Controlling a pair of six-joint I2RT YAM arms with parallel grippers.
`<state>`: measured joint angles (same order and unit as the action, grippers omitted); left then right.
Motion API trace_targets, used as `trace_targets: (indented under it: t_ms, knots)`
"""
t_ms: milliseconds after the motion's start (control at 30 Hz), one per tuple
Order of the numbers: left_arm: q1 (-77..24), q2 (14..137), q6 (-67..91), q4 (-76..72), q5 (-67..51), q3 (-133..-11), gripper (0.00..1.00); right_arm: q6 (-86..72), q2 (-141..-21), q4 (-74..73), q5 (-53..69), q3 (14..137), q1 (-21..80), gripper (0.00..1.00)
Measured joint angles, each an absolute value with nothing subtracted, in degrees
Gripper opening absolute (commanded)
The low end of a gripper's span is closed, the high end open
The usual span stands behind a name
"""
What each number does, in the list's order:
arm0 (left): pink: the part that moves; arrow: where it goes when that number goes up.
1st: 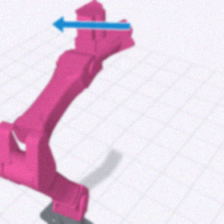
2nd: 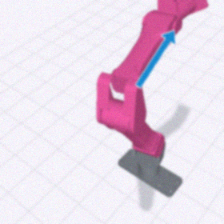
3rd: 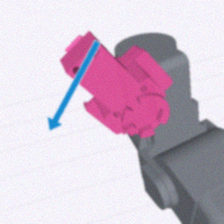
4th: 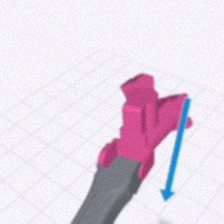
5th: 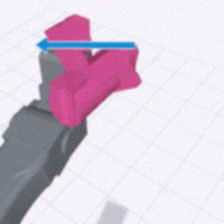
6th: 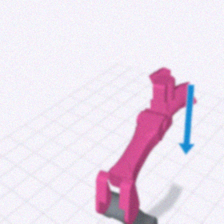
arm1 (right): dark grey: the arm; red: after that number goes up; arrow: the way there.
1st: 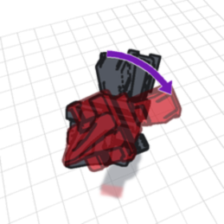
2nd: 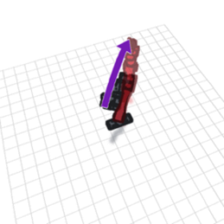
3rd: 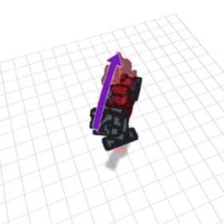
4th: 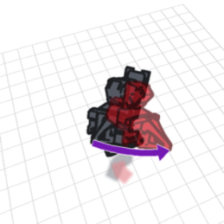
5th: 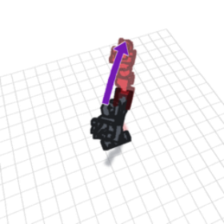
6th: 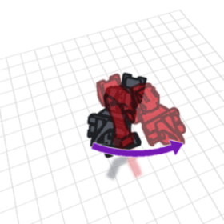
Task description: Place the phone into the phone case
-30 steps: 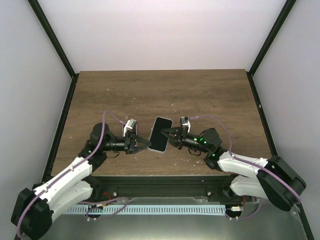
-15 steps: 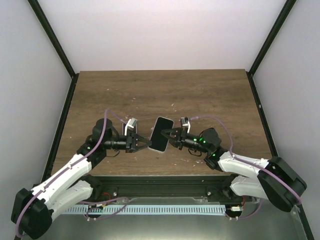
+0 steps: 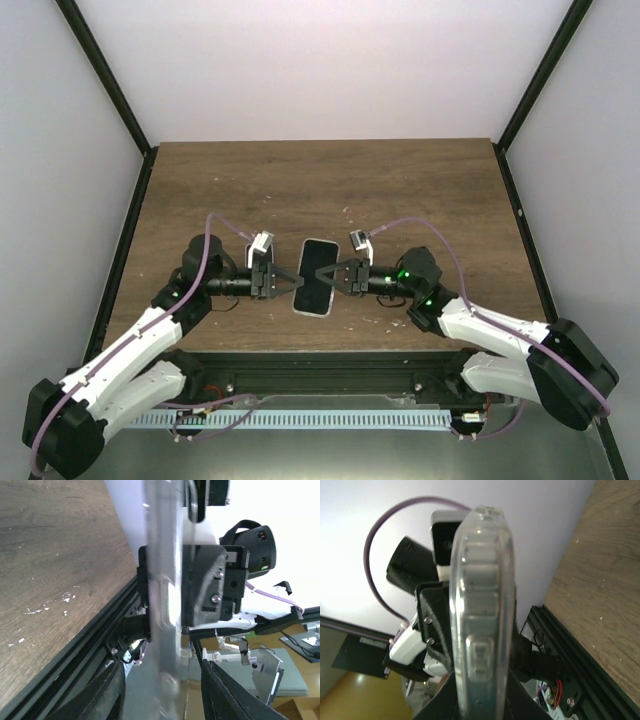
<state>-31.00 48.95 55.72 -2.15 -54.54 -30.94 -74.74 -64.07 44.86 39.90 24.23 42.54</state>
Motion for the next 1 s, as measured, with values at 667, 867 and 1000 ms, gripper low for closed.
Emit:
trace_targets:
  t_ms: [667, 867, 1000]
  knots:
    - [-31.14, 51.05, 55.53, -8.03, -56.93, -31.03, 0.0, -64.27, -63.29, 35.99, 47.35, 29.65, 44.1, 0.57]
    - [-31.11, 49.39, 55.55, -8.08, -53.84, -31.0, 0.0, -63.99, -59.99, 34.65, 46.96, 28.08, 44.91, 0.61]
    - [-31.07, 47.4, 55.37, -8.03, -50.15, -31.03, 0.0, -63.94, -57.8, 32.56, 46.54, 26.44, 45.95, 0.54]
